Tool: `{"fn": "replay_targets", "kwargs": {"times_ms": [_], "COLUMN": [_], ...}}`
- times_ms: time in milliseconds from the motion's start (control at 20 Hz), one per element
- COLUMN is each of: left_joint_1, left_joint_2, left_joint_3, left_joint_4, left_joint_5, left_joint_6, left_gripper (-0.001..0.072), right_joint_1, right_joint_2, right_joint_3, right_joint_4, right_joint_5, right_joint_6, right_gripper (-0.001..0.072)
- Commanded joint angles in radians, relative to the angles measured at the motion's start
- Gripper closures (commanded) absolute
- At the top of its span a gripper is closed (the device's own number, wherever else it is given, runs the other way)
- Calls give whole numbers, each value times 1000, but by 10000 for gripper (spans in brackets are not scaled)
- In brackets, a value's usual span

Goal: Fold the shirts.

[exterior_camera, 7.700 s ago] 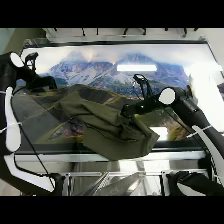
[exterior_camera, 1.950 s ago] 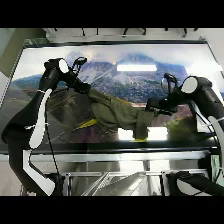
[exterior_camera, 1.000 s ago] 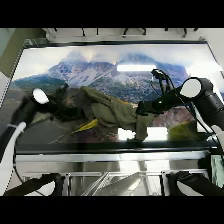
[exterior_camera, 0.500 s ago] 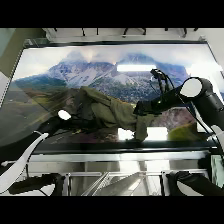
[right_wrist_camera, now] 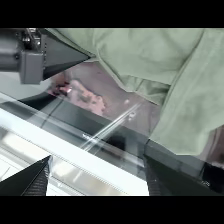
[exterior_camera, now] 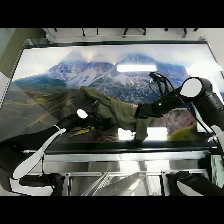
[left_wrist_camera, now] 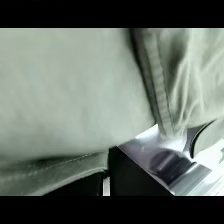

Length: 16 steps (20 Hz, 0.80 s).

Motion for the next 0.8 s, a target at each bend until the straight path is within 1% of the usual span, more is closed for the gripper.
{"fn": "replay_targets", "kwargs": {"times_ms": [0, 100, 200, 350, 450, 550, 650, 750], "left_joint_1": [19, 74, 123, 169, 173, 173, 173, 173], "left_joint_2": [80, 166, 246, 353, 415, 458, 483, 501], "left_joint_3": [-64, -132, -180, -249, -296, -335, -363, -388], "left_joint_4": [-1, -1, -1, -1, -2, -2, -3, -3], "left_joint_5": [0, -13, -56, -107, -109, -101, -106, -114], "left_joint_6": [27, 29, 56, 63, 63, 63, 62, 60], "left_gripper": [693, 693, 693, 693, 693, 693, 693, 693], "right_joint_1": [0, 3, 37, 193, 325, 435, 496, 537], "right_joint_2": [0, -2, -17, -76, -126, -180, -238, -299], "right_joint_3": [1, -2, -16, -47, -60, -60, -59, -59], "right_joint_4": [-63, -93, -86, -105, -176, -273, -290, -290], "right_joint_5": [5, 4, 1, -48, -102, -185, -269, -309], "right_joint_6": [0, -17, -53, -59, -26, 14, 43, 47], "right_gripper": [72, 74, 74, 74, 74, 74, 73, 74]}}
